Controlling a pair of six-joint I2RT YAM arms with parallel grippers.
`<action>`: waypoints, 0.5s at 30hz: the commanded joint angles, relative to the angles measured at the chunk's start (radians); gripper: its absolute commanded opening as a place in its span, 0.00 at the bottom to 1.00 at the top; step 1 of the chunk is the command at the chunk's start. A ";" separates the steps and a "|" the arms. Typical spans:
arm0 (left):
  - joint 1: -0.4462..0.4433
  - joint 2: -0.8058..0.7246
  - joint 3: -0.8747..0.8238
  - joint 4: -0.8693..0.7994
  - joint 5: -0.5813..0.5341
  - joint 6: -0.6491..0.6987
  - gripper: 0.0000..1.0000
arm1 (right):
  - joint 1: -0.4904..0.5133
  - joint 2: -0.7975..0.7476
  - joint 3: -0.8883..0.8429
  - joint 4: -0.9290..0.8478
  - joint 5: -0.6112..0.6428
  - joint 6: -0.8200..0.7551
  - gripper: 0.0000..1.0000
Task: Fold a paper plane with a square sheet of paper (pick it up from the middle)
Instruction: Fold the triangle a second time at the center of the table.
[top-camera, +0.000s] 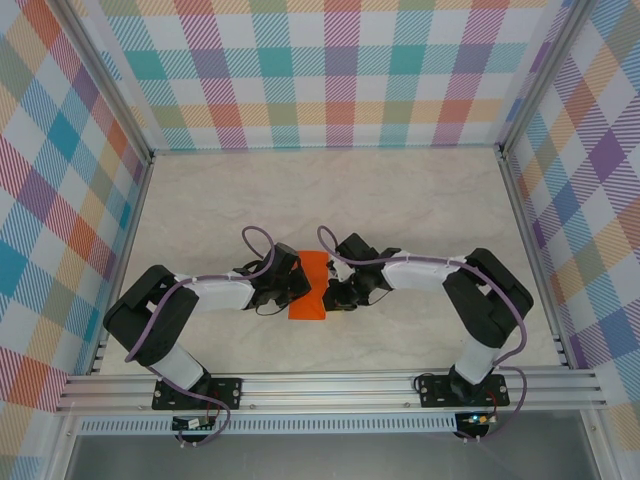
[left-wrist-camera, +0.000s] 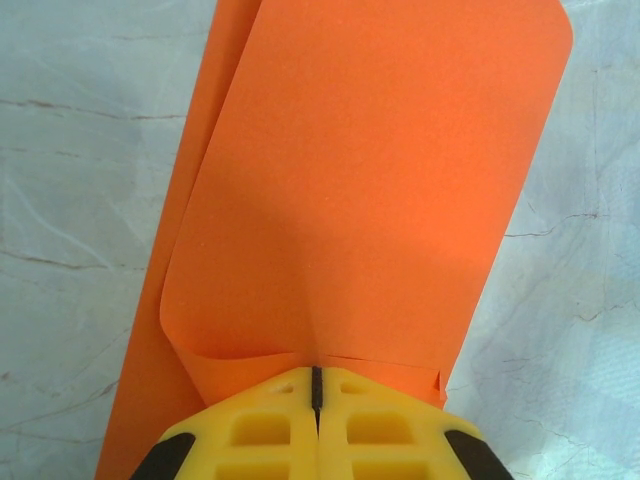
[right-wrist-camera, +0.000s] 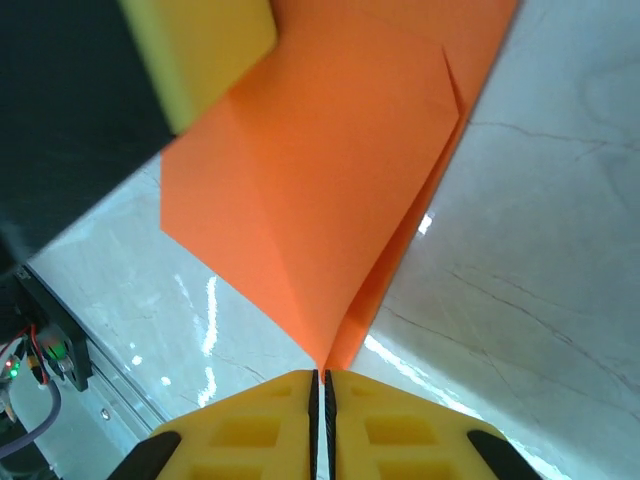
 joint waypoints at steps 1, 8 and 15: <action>0.006 0.042 -0.047 -0.105 -0.050 0.005 0.05 | 0.014 -0.018 0.023 0.011 -0.002 0.034 0.13; 0.006 0.042 -0.045 -0.100 -0.045 0.004 0.05 | 0.056 0.087 0.061 0.088 -0.092 0.069 0.13; 0.006 0.040 -0.044 -0.102 -0.044 0.005 0.05 | 0.057 0.167 0.025 0.057 -0.024 0.067 0.12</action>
